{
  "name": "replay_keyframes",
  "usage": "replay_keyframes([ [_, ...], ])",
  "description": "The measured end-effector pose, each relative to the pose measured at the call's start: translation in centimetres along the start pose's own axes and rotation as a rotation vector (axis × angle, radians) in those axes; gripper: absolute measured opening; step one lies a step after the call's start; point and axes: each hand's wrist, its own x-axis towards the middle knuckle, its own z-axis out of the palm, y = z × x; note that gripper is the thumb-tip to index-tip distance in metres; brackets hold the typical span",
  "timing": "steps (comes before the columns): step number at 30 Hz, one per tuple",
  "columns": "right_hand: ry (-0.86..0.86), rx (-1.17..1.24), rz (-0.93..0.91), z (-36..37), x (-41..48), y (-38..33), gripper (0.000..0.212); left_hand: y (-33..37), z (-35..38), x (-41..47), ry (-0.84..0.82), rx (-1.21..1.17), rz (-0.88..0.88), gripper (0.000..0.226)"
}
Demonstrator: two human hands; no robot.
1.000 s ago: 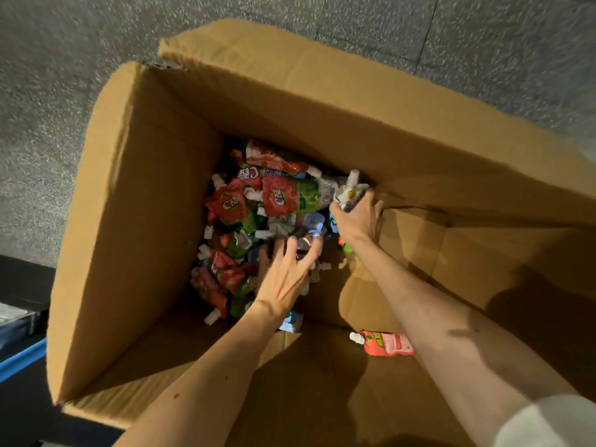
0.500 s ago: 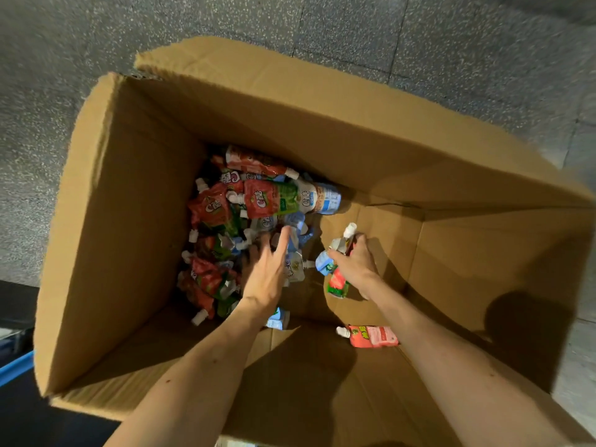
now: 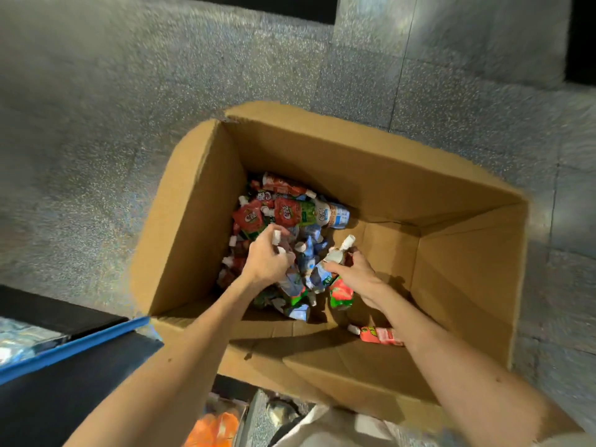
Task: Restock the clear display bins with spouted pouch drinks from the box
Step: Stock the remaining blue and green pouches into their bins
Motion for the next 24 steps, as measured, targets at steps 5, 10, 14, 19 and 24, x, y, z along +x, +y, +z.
replay_keyframes([
  [5, -0.103, -0.02, -0.153, 1.1, -6.9, -4.5, 0.056, 3.1, -5.4, -7.1, -0.029, -0.322, 0.03, 0.046],
  [10, -0.249, -0.007, -0.385, 4.2, -17.5, -8.8, 0.046, 3.6, -11.3, -17.2, 0.076, -0.611, 0.123, 0.055],
  [14, -0.42, -0.05, -0.615, 8.7, -28.0, -11.2, 0.043, 2.2, -16.3, -27.9, 0.172, -0.753, 0.257, 0.025],
  [19, -0.626, -0.106, -0.765, 16.4, -39.1, -13.2, 0.06, -0.8, -22.4, -41.7, 0.388, -0.913, 0.419, 0.005],
  [24, -0.919, -0.186, -0.925, 26.3, -48.7, -13.5, 0.037, -4.4, -26.2, -54.4, 0.739, -1.012, 0.552, 0.033],
])
